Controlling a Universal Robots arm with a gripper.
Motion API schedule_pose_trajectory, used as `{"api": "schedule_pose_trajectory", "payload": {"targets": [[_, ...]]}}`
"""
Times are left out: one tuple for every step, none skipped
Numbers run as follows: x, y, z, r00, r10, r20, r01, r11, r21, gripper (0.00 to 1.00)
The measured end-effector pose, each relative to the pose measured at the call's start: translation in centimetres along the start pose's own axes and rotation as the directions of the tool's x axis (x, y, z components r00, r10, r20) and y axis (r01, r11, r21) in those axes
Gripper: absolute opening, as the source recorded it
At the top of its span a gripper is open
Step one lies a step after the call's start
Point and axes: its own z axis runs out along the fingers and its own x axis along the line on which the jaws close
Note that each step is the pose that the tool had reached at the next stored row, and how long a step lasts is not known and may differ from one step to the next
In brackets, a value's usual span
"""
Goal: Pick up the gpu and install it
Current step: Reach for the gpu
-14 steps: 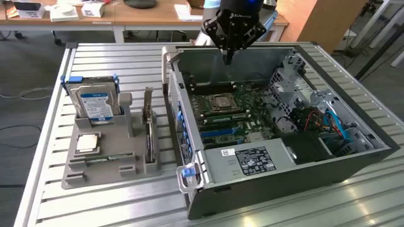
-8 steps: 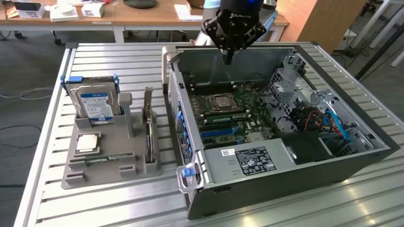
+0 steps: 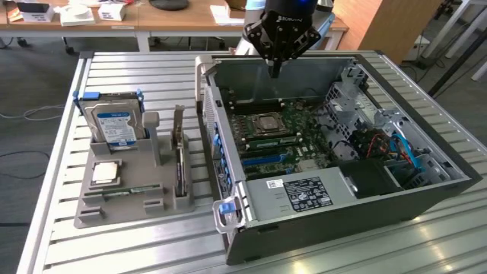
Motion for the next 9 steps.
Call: {"api": "schedule_pose_trajectory", "payload": {"targets": [[0.1, -0.01, 0.00, 1.0000, 0.000, 0.0000, 0.000, 1.0000, -0.0001, 0.11], [0.2, -0.02, -0.01, 1.0000, 0.000, -0.0002, 0.000, 1.0000, 0.0002, 0.11], [0.4, -0.03, -0.02, 1.0000, 0.000, -0.0002, 0.000, 1.0000, 0.0003, 0.11], [0.7, -0.05, -0.02, 1.0000, 0.000, -0.0002, 0.000, 1.0000, 0.0002, 0.11], [0.9, -0.07, -0.02, 1.0000, 0.000, -0.0002, 0.000, 1.0000, 0.0002, 0.11], [1.2, -0.09, -0.03, 1.0000, 0.000, -0.0002, 0.000, 1.0000, 0.0002, 0.11], [1.4, -0.11, -0.03, 1.0000, 0.000, -0.0002, 0.000, 1.0000, 0.0002, 0.11], [1.7, -0.13, -0.03, 1.0000, 0.000, -0.0002, 0.000, 1.0000, 0.0003, 0.11], [2.0, -0.15, -0.02, 1.0000, 0.000, -0.0002, 0.000, 1.0000, 0.0002, 0.11]]}}
